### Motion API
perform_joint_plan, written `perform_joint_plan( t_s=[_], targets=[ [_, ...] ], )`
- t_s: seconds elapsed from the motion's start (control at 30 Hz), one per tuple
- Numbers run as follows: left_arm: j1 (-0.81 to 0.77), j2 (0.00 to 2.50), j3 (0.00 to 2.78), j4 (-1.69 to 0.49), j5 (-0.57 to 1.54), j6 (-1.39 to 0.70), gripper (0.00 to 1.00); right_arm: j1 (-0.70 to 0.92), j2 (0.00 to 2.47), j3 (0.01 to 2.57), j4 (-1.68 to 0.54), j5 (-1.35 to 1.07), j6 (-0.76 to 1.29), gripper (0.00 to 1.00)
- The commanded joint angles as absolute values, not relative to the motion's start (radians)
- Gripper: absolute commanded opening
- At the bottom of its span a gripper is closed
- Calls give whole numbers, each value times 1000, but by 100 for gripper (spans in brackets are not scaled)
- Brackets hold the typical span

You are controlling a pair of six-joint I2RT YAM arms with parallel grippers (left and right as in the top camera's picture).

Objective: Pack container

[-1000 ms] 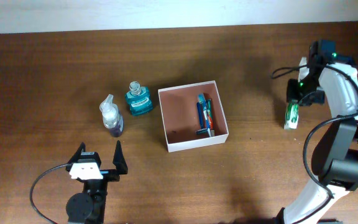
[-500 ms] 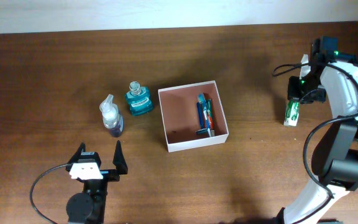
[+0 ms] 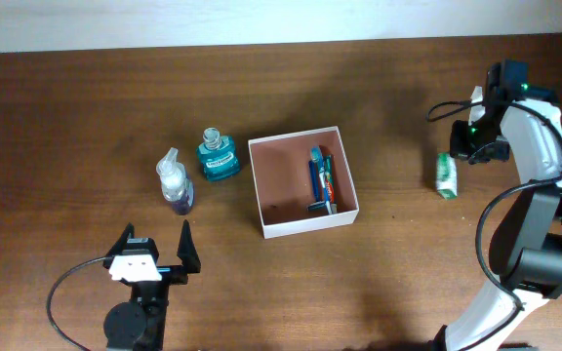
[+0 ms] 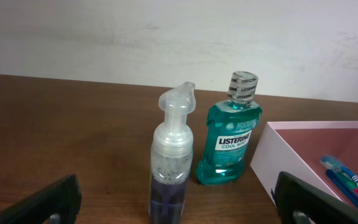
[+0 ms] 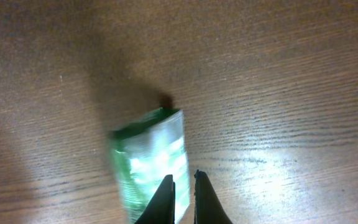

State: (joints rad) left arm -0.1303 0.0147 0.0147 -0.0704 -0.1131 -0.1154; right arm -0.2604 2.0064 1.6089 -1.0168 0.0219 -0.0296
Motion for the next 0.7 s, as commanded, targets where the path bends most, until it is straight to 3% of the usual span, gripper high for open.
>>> perform_joint_plan(
  t_s=[0.0, 0.07, 0.2, 0.27, 0.37, 0.4, 0.5, 0.67],
  targets=[
    [-125, 6, 9, -69, -128, -99, 99, -270, 2019, 1581, -1008, 35, -25, 6],
    [-125, 6, 9, -69, -128, -99, 99, -270, 2019, 1575, -1006, 35, -25, 21],
    [-125, 6, 9, -69, -128, -99, 99, -270, 2019, 1575, -1010, 34, -25, 34],
    [-125, 6, 9, -69, -128, -99, 99, -270, 2019, 1575, -1017, 27, -23, 49],
    [-125, 6, 9, -69, -128, -99, 99, -270, 2019, 1572, -1023, -39, -20, 81],
    [-125, 6, 9, -68, -128, -99, 99, -269, 2019, 1568, -1024, -71, -20, 86],
    [-125, 6, 9, -68, -128, -99, 99, -269, 2019, 1548, -1025, -163, -20, 92],
    [-125, 6, 9, -69, -128, -99, 99, -266, 2019, 1482, -1023, -228, -21, 93]
  ],
)
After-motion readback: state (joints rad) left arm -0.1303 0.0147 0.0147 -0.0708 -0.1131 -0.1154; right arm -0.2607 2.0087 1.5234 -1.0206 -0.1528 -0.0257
